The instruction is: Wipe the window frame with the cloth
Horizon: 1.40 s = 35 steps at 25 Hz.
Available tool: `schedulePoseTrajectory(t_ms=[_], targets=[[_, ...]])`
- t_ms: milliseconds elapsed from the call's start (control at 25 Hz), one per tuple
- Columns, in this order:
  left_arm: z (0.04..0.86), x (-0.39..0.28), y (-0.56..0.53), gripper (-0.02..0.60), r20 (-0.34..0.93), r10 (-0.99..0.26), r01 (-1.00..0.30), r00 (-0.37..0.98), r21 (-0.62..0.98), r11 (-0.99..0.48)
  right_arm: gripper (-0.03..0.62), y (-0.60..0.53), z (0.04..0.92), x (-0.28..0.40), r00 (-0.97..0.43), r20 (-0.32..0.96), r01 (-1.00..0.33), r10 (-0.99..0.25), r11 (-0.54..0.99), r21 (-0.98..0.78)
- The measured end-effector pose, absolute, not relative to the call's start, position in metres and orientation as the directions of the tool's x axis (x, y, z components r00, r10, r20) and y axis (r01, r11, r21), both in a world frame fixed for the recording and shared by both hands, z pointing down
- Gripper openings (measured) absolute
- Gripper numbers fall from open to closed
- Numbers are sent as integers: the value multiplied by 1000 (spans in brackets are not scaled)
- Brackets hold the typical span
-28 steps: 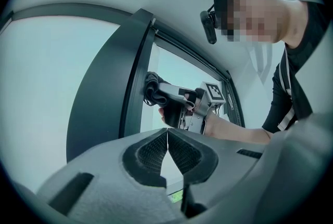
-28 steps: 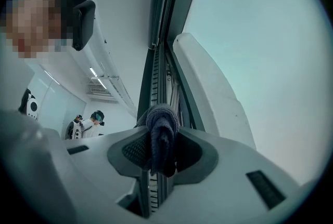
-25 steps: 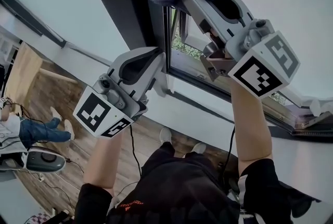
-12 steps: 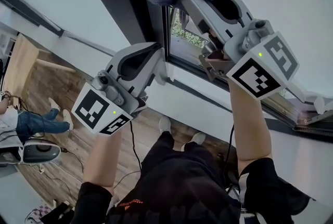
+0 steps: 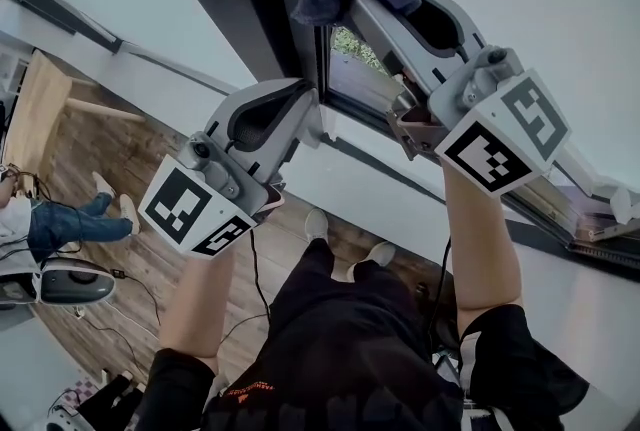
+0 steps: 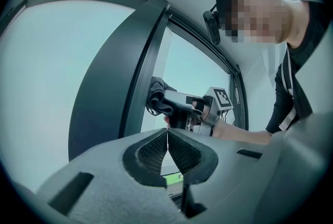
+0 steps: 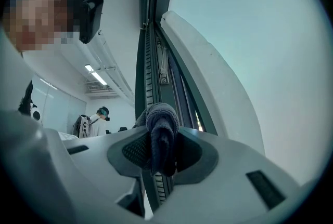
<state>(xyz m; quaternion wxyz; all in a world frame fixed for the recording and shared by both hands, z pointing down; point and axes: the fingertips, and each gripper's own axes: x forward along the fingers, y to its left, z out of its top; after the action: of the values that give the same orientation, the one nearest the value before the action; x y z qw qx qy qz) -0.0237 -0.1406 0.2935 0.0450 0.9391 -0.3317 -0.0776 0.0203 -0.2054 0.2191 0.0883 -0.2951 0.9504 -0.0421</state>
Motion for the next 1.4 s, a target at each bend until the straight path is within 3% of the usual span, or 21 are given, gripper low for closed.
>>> schedulePoseTrajectory(t_ms=[1400], targets=[[386,-23,-148,19,-10,-671,-643,741,276,-714,103,-202,371,20,-811,51,-570,-583,767,-296]])
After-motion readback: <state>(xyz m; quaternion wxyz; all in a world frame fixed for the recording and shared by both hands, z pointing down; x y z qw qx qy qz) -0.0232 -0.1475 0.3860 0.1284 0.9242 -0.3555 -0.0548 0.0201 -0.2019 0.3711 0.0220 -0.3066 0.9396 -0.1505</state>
